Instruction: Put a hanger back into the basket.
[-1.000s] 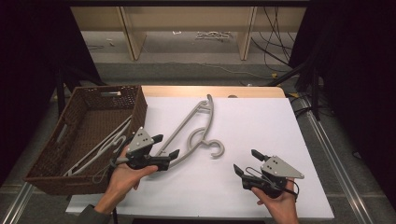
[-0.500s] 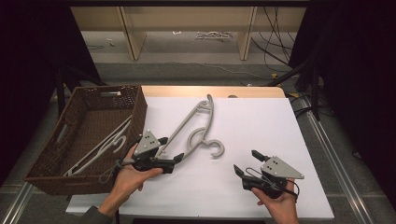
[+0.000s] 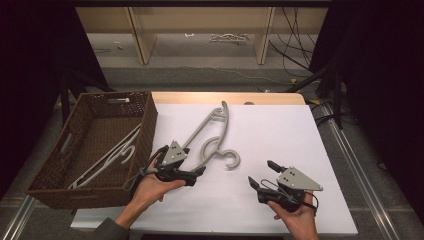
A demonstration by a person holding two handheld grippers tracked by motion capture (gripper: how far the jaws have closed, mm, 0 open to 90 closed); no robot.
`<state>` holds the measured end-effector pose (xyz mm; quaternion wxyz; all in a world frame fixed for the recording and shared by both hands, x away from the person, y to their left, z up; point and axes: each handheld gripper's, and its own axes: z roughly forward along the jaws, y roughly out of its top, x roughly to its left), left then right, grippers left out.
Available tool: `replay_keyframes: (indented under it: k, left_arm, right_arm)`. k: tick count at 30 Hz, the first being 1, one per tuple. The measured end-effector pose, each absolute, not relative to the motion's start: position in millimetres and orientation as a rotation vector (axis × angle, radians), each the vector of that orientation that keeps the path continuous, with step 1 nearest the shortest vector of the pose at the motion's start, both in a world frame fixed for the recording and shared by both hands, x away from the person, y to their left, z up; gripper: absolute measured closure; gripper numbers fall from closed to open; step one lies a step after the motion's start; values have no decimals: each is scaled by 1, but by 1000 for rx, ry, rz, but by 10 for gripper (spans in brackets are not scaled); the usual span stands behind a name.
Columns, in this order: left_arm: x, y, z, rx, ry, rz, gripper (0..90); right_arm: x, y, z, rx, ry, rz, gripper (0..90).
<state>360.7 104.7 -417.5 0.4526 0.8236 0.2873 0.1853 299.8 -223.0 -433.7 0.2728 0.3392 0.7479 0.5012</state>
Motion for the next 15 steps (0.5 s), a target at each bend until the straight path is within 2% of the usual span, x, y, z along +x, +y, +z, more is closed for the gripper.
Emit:
replay_keyframes:
  k: [6, 15]
  left_arm:
    - [376, 85, -425, 2111, 652, 464, 244]
    - [406, 66, -437, 2184, 660, 463, 252]
  right_arm:
    - [301, -223, -435, 908, 1998, 1376, 225]
    - [301, -224, -433, 893, 1991, 1355, 226]
